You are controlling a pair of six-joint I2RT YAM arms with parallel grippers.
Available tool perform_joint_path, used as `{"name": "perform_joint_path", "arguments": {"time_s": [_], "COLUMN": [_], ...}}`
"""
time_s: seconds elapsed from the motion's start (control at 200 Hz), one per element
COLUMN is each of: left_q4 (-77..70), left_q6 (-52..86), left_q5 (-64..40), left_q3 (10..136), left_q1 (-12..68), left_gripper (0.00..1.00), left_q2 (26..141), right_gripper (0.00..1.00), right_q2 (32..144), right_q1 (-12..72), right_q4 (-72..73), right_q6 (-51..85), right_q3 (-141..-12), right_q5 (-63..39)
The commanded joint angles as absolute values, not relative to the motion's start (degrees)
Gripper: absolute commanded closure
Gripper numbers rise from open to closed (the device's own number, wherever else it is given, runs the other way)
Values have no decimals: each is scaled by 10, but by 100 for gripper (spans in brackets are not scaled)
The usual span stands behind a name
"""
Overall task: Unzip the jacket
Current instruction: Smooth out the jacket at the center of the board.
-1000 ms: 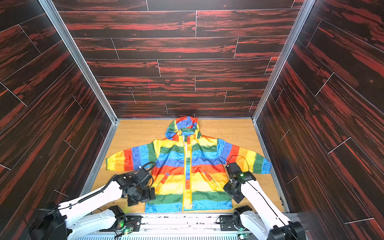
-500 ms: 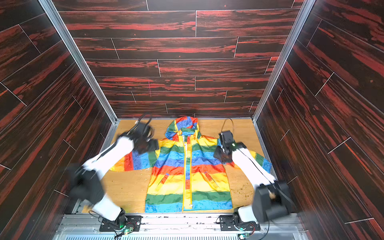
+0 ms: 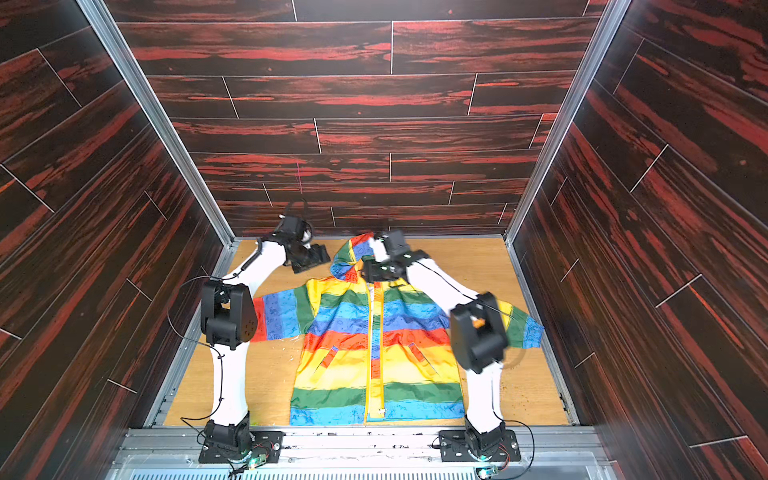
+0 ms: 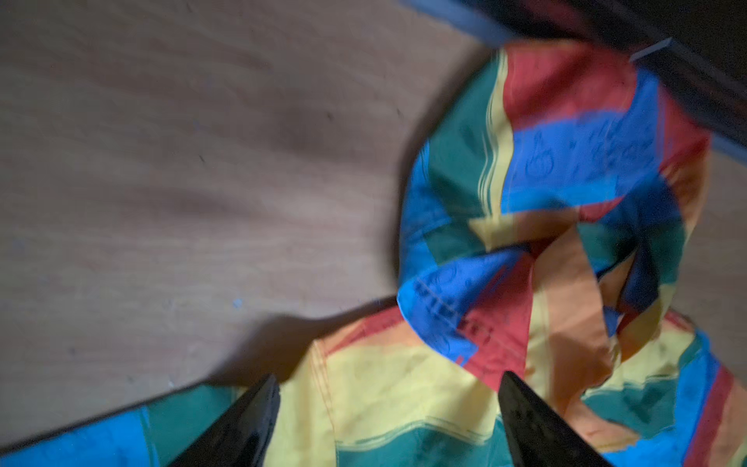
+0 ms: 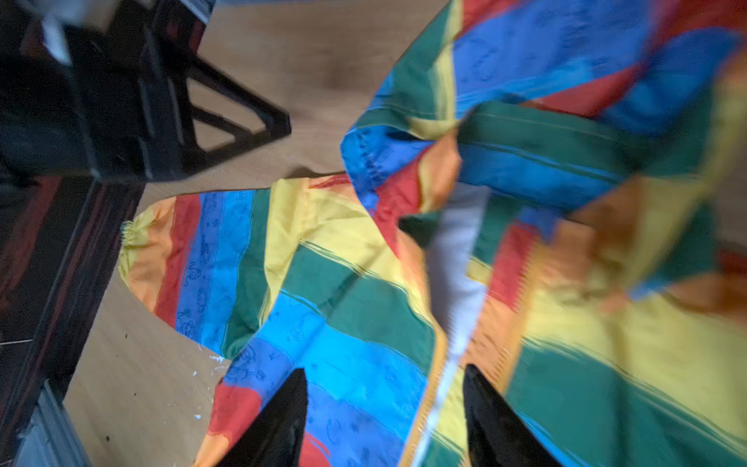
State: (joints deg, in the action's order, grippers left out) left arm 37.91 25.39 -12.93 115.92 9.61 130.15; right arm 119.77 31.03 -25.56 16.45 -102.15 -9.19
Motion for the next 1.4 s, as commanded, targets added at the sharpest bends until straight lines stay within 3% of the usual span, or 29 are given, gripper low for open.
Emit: {"name": "perform_joint_path", "arguments": {"time_s": [0.0, 0.16, 0.386, 0.541, 1.032, 1.197, 1.393], "left_q4": [392, 396, 400, 398, 395, 335, 268], "left_q6": [257, 254, 250, 247, 242, 242, 229], "left_q5": [-156, -153, -160, -157, -166, -171, -176], "left_q3": [1191, 1194, 1185, 1175, 1149, 1085, 988], "left_q1": [100, 95, 92, 91, 91, 92, 124], "left_gripper": [14, 14, 14, 14, 14, 14, 17], "left_q2": [1330, 1334, 1331, 1320, 1290, 1216, 1142], "right_gripper": [37, 43, 67, 70, 64, 61, 55], "right_q2": [1295, 1366, 1437, 1464, 1495, 1390, 1210], "right_q1": [306, 313, 305, 292, 289, 289, 277], "right_q4": [-326, -392, -440, -455, -476, -424, -306], "right_q6": [138, 135, 162, 180, 175, 160, 188], "right_q3": [-1124, -1217, -1306, -1327, -1353, -1302, -1094], "right_q5": [-63, -15, 35, 23, 63, 45, 84]}}
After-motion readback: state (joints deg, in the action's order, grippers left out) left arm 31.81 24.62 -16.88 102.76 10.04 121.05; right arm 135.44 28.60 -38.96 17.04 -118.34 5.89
